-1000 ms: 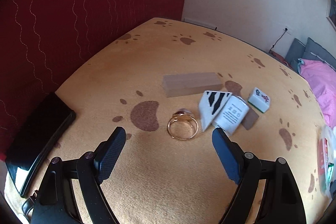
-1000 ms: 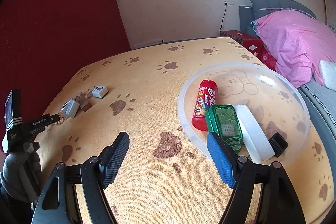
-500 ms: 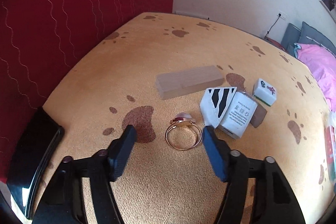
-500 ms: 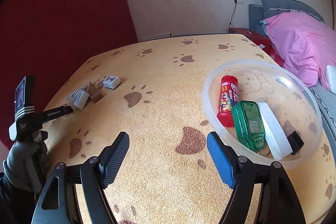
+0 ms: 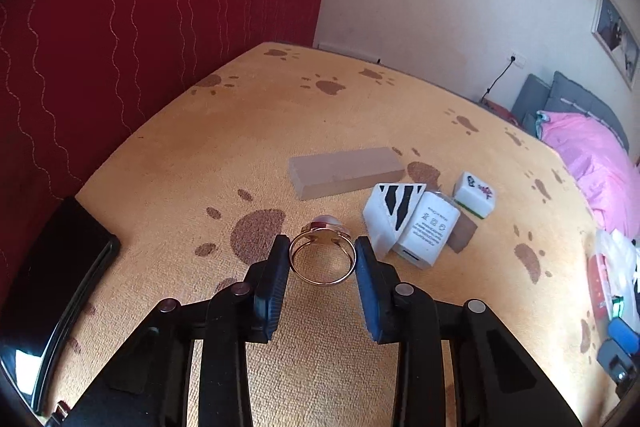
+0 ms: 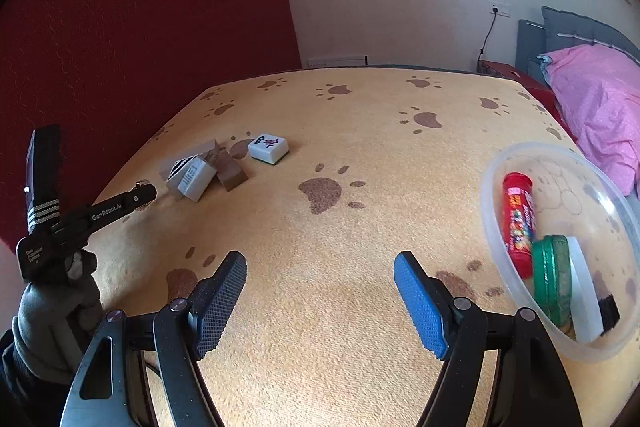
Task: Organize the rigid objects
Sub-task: 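Grasp the white charger plug with the right gripper while the left holds the ring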
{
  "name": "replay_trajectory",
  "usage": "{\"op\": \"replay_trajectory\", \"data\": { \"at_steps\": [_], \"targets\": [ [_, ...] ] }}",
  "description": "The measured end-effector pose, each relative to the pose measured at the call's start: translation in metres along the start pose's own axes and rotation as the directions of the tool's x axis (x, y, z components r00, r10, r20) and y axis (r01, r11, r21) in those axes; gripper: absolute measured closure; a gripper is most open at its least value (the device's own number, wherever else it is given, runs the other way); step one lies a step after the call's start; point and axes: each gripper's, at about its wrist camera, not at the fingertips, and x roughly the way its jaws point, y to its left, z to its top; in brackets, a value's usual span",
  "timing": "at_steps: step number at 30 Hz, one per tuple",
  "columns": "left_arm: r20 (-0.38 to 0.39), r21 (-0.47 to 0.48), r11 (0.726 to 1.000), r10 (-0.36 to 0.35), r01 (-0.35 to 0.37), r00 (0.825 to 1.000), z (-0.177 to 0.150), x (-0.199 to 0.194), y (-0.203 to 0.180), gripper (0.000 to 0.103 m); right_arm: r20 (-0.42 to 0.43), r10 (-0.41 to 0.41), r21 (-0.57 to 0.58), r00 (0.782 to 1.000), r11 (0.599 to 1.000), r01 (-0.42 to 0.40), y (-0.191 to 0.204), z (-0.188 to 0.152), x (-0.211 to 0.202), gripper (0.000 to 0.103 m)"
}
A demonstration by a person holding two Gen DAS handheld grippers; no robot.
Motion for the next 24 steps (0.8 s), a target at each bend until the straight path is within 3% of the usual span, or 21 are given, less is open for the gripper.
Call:
{"op": "replay_trajectory", "data": {
  "at_steps": [8,15,24],
  "targets": [
    [0.07,-0.024,0.999,-0.02,0.022,0.997,-0.005,-0.017,0.003,0.069,-0.051,0.054,-0.133,0.997,0.989,-0.061,0.04,0.018,0.042,0.023],
    [0.046,-0.064,0.998,-0.019,0.022,0.999,-0.004,-0.013,0.011,0.069,-0.091,0.126,-0.253,0.988,0.957,-0.146,0.07,0.032,0.073,0.023],
    [0.047,-0.084,0.996,-0.014,0.018,0.999,-0.005,-0.014,0.015,0.069,-0.1,0.096,-0.416,0.99,0.9,-0.129,0.098,0.043,0.103,0.023]
  ]
}}
